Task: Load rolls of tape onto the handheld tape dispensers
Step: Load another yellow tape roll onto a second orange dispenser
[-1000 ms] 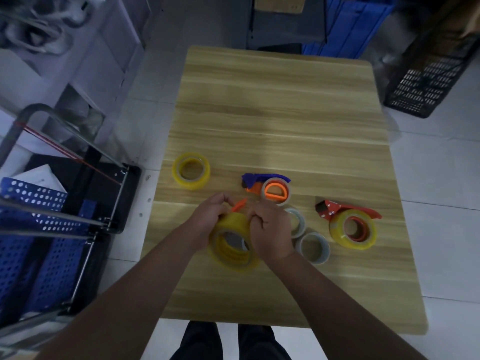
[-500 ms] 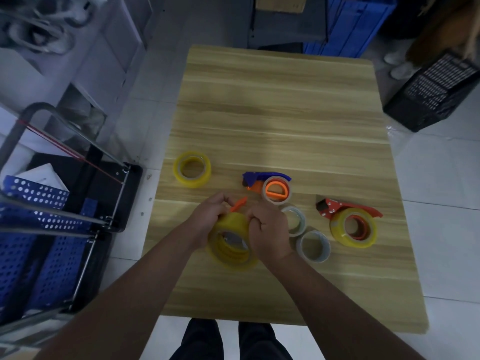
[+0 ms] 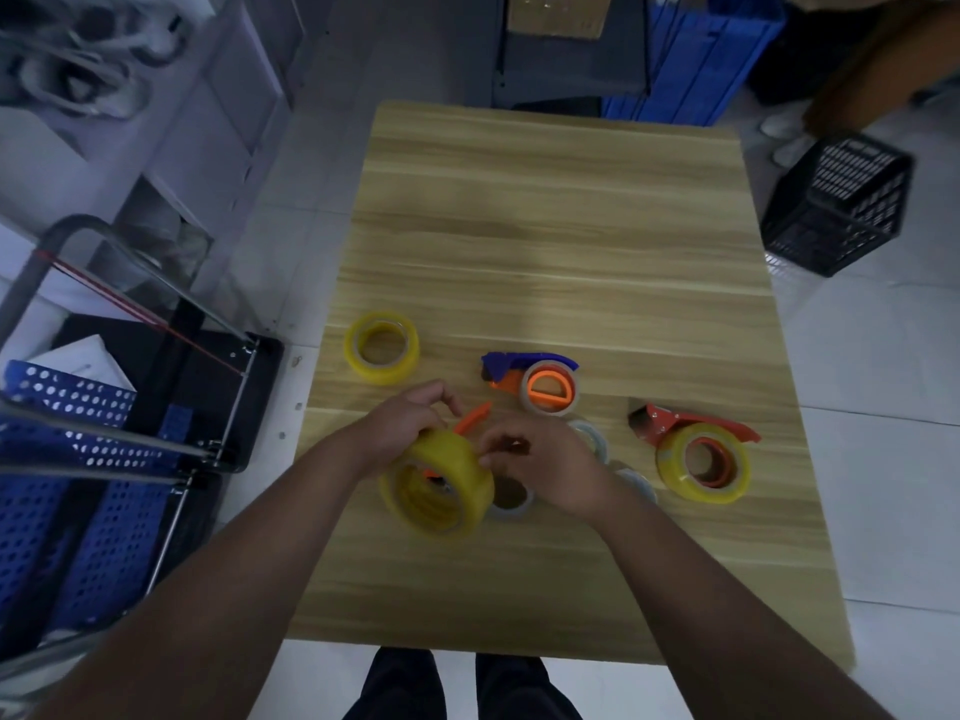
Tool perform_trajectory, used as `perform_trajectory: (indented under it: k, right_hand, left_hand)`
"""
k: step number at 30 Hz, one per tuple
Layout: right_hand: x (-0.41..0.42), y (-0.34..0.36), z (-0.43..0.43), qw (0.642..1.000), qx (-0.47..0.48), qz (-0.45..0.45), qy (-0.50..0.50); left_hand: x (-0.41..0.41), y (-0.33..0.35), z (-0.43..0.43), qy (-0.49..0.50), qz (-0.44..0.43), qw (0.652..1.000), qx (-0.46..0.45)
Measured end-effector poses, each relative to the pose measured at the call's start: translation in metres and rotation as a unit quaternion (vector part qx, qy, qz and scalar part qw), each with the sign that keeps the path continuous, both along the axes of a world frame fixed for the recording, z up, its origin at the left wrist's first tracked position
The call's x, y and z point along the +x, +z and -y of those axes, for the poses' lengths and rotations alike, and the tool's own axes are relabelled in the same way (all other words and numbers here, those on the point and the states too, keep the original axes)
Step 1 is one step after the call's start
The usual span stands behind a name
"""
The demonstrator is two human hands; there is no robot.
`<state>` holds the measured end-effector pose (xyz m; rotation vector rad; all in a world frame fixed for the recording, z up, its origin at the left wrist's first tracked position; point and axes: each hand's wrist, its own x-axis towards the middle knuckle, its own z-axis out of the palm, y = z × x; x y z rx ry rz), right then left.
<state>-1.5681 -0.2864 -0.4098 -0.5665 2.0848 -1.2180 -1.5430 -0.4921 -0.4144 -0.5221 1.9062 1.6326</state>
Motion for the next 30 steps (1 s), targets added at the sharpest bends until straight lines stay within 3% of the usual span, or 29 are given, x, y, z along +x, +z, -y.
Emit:
perform_trajectory:
  k: [2, 6, 15, 18, 21, 25, 30]
  right_hand:
    - [-0.005, 0.005, 0.002, 0.999, 0.02, 0.004, 0.041]
    - [-0.006, 0.004, 0.007, 0.987, 0.075, -0.07, 0.121]
    - [0.016, 0.001, 0.006, 0.986, 0.011, -0.156, 0.048]
    - [0.023, 0.001, 0.007, 0.989, 0.007, -0.146, -0.015]
    - [0.019, -0.001, 0.007, 0.996, 0.009, -0.081, -0.035]
    - [0.015, -0.014, 0.005, 0.998, 0.023, -0.066, 0.007]
    - [0.016, -0.015, 0.008, 0.999, -0.009, -0.002, -0.032]
  left_hand:
    - [-0.004, 0.006, -0.001, -0.031, -0.015, 0.999, -0.009]
    - [-0.011, 0.012, -0.001, -0.058, -0.036, 0.997, -0.027]
    - [0.003, 0.0, -0.005, 0.047, 0.025, 0.994, 0.095]
    - [0.009, -0.003, -0.007, 0.107, 0.05, 0.986, 0.121]
    - [0.013, -0.005, -0.003, 0.135, 0.057, 0.981, 0.125]
    - [0.013, -0.007, 0.005, 0.103, 0.055, 0.99, 0.079]
    - [0.01, -0.002, 0.007, 0.046, 0.047, 0.996, 0.054]
